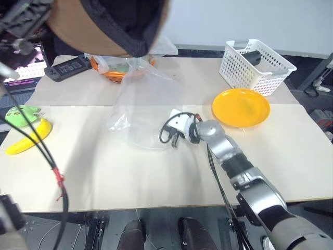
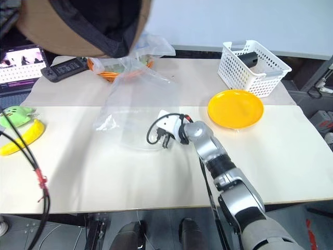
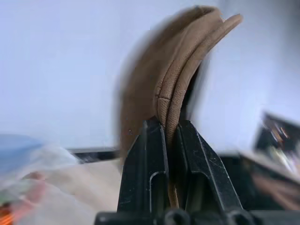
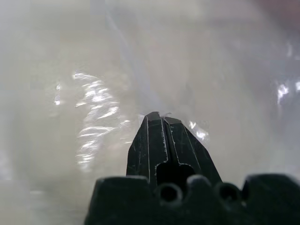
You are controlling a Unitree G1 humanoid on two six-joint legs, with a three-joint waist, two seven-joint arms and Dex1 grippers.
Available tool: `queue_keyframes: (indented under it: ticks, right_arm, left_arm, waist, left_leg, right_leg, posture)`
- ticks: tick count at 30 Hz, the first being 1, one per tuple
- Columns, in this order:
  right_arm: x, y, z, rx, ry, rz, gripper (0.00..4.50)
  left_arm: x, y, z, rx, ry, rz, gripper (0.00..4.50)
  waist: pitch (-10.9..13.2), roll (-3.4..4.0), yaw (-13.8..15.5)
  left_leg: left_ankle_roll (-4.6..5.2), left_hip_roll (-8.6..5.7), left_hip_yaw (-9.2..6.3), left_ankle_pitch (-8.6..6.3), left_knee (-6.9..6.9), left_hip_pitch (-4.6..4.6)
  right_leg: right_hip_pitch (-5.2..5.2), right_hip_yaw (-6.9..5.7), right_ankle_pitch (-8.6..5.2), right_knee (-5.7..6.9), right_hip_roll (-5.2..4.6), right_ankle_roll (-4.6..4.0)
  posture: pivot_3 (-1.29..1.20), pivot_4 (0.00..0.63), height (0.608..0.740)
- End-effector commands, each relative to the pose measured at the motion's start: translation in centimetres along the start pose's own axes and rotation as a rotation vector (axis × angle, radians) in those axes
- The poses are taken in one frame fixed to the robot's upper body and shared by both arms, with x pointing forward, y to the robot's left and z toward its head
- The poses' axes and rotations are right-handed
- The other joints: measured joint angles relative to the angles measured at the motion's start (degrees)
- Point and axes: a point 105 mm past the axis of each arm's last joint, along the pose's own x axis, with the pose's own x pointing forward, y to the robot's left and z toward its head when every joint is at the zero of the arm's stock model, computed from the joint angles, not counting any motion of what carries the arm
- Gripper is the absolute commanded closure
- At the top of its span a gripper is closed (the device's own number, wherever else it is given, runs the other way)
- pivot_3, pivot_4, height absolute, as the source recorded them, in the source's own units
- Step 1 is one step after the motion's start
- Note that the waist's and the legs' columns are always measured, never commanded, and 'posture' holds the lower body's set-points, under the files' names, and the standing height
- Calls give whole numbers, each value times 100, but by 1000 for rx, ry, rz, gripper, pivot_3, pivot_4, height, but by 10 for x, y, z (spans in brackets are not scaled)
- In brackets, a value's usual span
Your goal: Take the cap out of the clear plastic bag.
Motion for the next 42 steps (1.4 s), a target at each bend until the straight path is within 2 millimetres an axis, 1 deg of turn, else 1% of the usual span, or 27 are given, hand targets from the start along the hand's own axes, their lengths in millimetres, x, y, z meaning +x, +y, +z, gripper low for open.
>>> queue_keyframes:
  ticks: [1, 4, 5, 6, 7, 9, 10, 13, 15, 16, 18, 19, 20, 21, 24, 25, 26, 28, 30, 32, 33, 35, 36, 37, 39, 40, 42]
  right_arm:
    - [-3, 16, 30, -29, -62, 49, 4500]
    - [-4, 26, 35, -23, -62, 67, 4500]
    - [-4, 27, 36, -20, -64, 70, 4500]
    - [-5, 28, 37, -19, -63, 70, 4500]
    - [-6, 28, 38, -18, -63, 69, 4500]
    - [-8, 27, 39, -11, -62, 60, 4500]
    - [-8, 26, 39, -10, -60, 55, 4500]
    - [-10, 23, 36, -8, -49, 44, 4500]
    - [-12, 20, 34, -11, -41, 37, 4500]
    - [-12, 19, 34, -13, -37, 32, 4500]
    - [-14, 15, 33, -15, -35, 22, 4500]
    - [-14, 13, 33, -17, -33, 16, 4500]
    - [-15, 11, 33, -18, -32, 8, 4500]
    - [-16, 9, 33, -18, -32, 1, 4500]
    - [-16, 5, 33, -18, -30, -12, 4500]
    - [-17, 4, 33, -18, -29, -16, 4500]
    - [-18, 3, 33, -18, -30, -18, 4500]
    - [-19, 1, 33, -14, -32, -21, 4500]
    - [-21, -1, 33, 4, -39, -22, 4500]
    - [-22, -4, 33, 31, -47, -23, 4500]
    - [-22, -5, 32, 38, -48, -20, 4500]
    - [-23, -8, 33, 49, -58, -10, 4500]
    - [-23, -9, 33, 53, -62, -7, 4500]
    - [-25, -11, 35, 58, -69, 2, 4500]
    - [-30, -15, 43, 106, -114, 31, 4500]
    - [-33, -16, 47, 121, -132, 48, 4215]
    - [-40, -7, 53, 125, -164, 135, 3650]
  left_arm:
    - [14, 6, -35, -164, -65, 62, 4406]
    - [15, 17, -73, -351, -80, 139, 4406]
    - [13, 25, -86, -402, -72, 200, 4406]
    - [10, 33, -96, -426, -56, 262, 4406]
    - [5, 40, -104, -414, -43, 317, 4406]
    - [-12, 67, -118, -457, -37, 492, 4406]
    - [-24, 82, -123, -461, -38, 585, 4406]
    - [-59, 112, -134, -489, -23, 777, 4406]
    - [-78, 121, -144, -483, 37, 849, 3671]
    - [-83, 121, -148, -486, 60, 852, 3482]
    - [-88, 116, -152, -507, 93, 820, 2695]
    - [-91, 115, -154, -510, 106, 819, 2475]
    - [-94, 113, -155, -525, 111, 811, 1953]
    - [-96, 113, -156, -529, 117, 814, 1555]
    - [-101, 114, -152, -531, 109, 824, 469]
    - [-102, 114, -146, -522, 95, 829, 200]
    - [-103, 114, -139, -503, 83, 826, 88]
    - [-103, 113, -126, -473, 67, 807, 88]
    - [-102, 96, -115, -375, 162, 699, 88]
    - [-108, 85, -109, -239, 295, 640, 88]
    - [-112, 83, -107, -163, 357, 631, 88]
    - [-130, 84, -104, 100, 560, 645, 88]
    - [-135, 84, -103, 175, 622, 643, 88]
    - [-134, 80, -99, 209, 643, 611, 88]
    - [-123, 66, -96, 258, 673, 496, 88]
    - [-119, 59, -98, 282, 700, 443, 21]
    - [-113, 44, -106, 319, 765, 332, 0]
  waist:
    - [-1, -1, 21]
    - [-2, -4, 10]
    - [-2, -4, 0]
    - [-2, -5, -7]
    - [-2, -5, -16]
    - [-2, -5, -26]
    - [-2, -5, -27]
    - [-2, -5, -29]
    - [-2, -5, -18]
    - [-2, -5, -13]
    - [-3, -6, 2]
    - [-3, -7, 26]
    - [-4, -7, 39]
    - [-4, -7, 39]
    - [-4, -8, 26]
    - [-4, -8, 18]
    - [-4, -8, 13]
    - [-4, -8, -6]
    - [-5, -9, -36]
    - [-5, -10, -67]
    - [-4, -9, -69]
    - [-5, -9, -73]
    - [-1, -28, -113]
    - [0, -25, -128]
    - [1, -23, -97]
    - [2, -24, -84]
    - [2, -23, -81]
  left_leg:
    - [0, -1, 1, 0, 0, -1]
    - [-2, -2, -1, 1, 13, -8]
    - [-2, -2, -2, 1, 16, -8]
    - [-2, -2, -1, 1, 20, -8]
    - [-2, -1, -1, 1, 21, -7]
    - [-3, -1, -4, 2, 23, -2]
    - [-5, -1, -4, 4, 23, 2]
    - [-12, -1, -6, 9, 30, 8]
    - [-13, -1, -6, 10, 45, 9]
    - [-13, -1, -6, 10, 47, 8]
    - [-14, -1, -5, 11, 52, 8]
    - [-14, -1, -5, 11, 52, 8]
    - [-14, -1, -6, 11, 52, 8]
    - [-15, -1, -6, 11, 52, 8]
    - [-15, -1, -5, 11, 52, 7]
    - [-15, -1, -5, 11, 52, 8]
    - [-15, -1, -6, 11, 52, 8]
    - [-15, -1, -6, 11, 52, 8]
    - [-15, -1, -5, 11, 51, 8]
    - [-15, 1, -6, 11, 49, 7]
    - [-15, 2, -6, 11, 48, 7]
    - [-16, 2, -4, 10, 46, 7]
    - [-16, 1, 0, 10, 46, 9]
    - [-21, 7, -3, 10, 40, 9]
    - [-60, 3, 7, -12, 34, 16]
    - [-62, 4, 6, -13, 34, 15]
    - [-64, 7, 6, -13, 34, 15]
  right_leg:
    - [0, 1, 2, 0, -1, 1]
    - [-1, 2, 8, 4, -1, 5]
    - [-1, 3, 11, 2, -1, 6]
    - [0, 4, 12, 2, -1, 6]
    - [-1, 6, 13, 7, 0, 6]
    - [-1, 6, 16, 14, 4, 1]
    - [-1, 6, 16, 19, 5, 1]
    - [0, 7, 17, 38, 6, -1]
    - [0, 7, 16, 51, 6, -1]
    - [1, 7, 16, 51, 6, -1]
    - [2, 7, 15, 51, 6, -1]
    - [3, 7, 15, 51, 5, -1]
    - [4, 5, 15, 52, 5, -1]
    - [4, 4, 15, 51, 4, -1]
    - [4, 4, 15, 51, 4, -2]
    - [3, 4, 15, 51, 4, -2]
    - [3, 4, 15, 52, 4, -2]
    - [3, 4, 15, 52, 4, -2]
    - [2, 5, 14, 51, 5, -3]
    - [-2, 5, 13, 54, 6, -5]
    - [-5, 5, 12, 55, 7, -5]
    - [-5, 4, 9, 56, 6, -7]
    - [-6, 5, 8, 57, 3, -9]
    - [-8, -2, 4, 52, 6, -21]
    - [-8, -2, -15, 56, -4, -54]
    - [-7, -4, -16, 57, -4, -55]
    - [-7, -7, -17, 54, -4, -56]
  posture:
    - [0, 150, 740]
    - [0, 150, 740]
    - [0, 150, 740]
    - [0, 150, 740]
    - [0, 150, 740]
    - [0, 150, 740]
    - [0, 150, 740]
    - [0, 150, 740]
    - [0, 150, 740]
    - [0, 150, 740]
    - [0, 150, 740]
    - [0, 150, 740]
    - [0, 150, 740]
    - [0, 150, 740]
    - [0, 150, 740]
    - [0, 150, 740]
    - [0, 150, 740]
    - [0, 150, 740]
    - [0, 150, 740]
    - [0, 150, 740]
    - [0, 150, 740]
    - [0, 150, 740]
    - [0, 150, 740]
    - [0, 150, 740]
    - [0, 150, 740]
    - [0, 150, 740]
    - [0, 150, 740]
